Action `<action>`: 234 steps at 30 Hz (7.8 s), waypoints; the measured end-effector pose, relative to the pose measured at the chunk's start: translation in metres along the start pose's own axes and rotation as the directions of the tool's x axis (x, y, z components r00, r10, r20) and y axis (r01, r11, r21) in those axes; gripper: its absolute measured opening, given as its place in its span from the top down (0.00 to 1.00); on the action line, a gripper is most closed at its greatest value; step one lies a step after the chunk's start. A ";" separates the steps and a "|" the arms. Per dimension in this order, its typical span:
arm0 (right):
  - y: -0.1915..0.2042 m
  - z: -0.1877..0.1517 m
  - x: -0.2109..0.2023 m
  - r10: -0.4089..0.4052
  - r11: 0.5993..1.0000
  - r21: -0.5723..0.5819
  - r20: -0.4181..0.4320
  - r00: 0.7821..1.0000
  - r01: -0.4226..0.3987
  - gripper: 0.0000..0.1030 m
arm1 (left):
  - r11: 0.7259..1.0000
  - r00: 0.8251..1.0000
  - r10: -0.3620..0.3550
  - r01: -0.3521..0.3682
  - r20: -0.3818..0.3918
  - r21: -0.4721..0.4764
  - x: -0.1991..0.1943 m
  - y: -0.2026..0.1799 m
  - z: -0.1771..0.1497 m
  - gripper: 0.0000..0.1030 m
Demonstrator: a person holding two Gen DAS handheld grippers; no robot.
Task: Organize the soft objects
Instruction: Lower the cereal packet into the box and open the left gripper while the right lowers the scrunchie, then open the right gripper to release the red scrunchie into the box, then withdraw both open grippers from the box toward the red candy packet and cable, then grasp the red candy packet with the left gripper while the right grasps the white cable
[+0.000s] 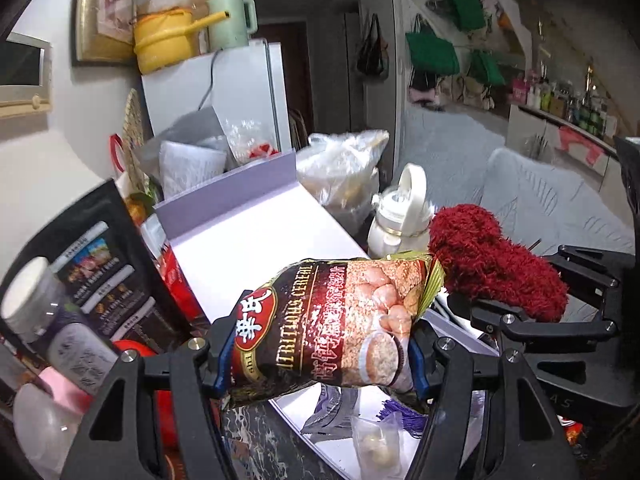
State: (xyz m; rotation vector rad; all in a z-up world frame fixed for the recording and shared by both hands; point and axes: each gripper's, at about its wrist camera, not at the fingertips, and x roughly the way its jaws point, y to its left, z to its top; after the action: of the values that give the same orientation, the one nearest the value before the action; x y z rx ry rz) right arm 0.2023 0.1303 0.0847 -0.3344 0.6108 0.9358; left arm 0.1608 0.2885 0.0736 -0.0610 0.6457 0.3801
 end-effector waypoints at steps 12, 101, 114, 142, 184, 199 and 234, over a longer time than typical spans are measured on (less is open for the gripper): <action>-0.025 -0.028 0.062 -0.045 0.997 0.058 -0.163 0.986 0.055 0.60 | 0.999 0.983 -0.009 0.019 -0.181 0.049 0.059 -0.022 -0.026 0.38; -0.020 -0.024 -0.044 -0.173 0.984 0.025 -0.037 0.984 0.174 0.36 | 0.990 0.994 0.101 -0.096 -0.041 0.105 -0.057 -0.034 0.001 0.29; 0.004 -0.036 -0.138 -0.185 0.982 -0.021 0.130 0.974 0.190 0.23 | 0.993 0.989 0.064 -0.077 0.136 0.094 -0.145 -0.041 -0.026 0.14; 0.041 -0.182 -0.218 -0.242 0.970 0.063 0.112 0.964 0.236 0.11 | 0.986 0.993 -0.104 0.096 0.058 0.133 -0.198 -0.094 -0.155 0.14; -0.078 -0.350 -0.225 -0.334 0.832 0.410 -0.164 0.928 0.372 0.11 | 0.880 0.873 -0.387 0.445 -0.296 0.164 -0.063 -0.251 -0.211 0.14; -0.134 -0.361 -0.201 -0.331 0.785 0.463 -0.247 0.911 0.411 0.11 | 0.848 0.851 -0.403 0.486 -0.336 0.212 -0.008 -0.297 -0.203 0.16; -0.106 -0.294 -0.070 -0.158 0.915 0.330 -0.233 0.960 0.231 0.19 | 0.942 0.878 -0.320 0.336 -0.357 -0.016 -0.018 -0.145 -0.235 0.64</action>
State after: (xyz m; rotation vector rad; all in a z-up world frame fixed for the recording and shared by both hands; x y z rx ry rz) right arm 0.1588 -0.1265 -0.1013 -0.1615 0.9016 0.5863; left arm 0.0647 0.1072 -0.1125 -0.1966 0.9854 0.0203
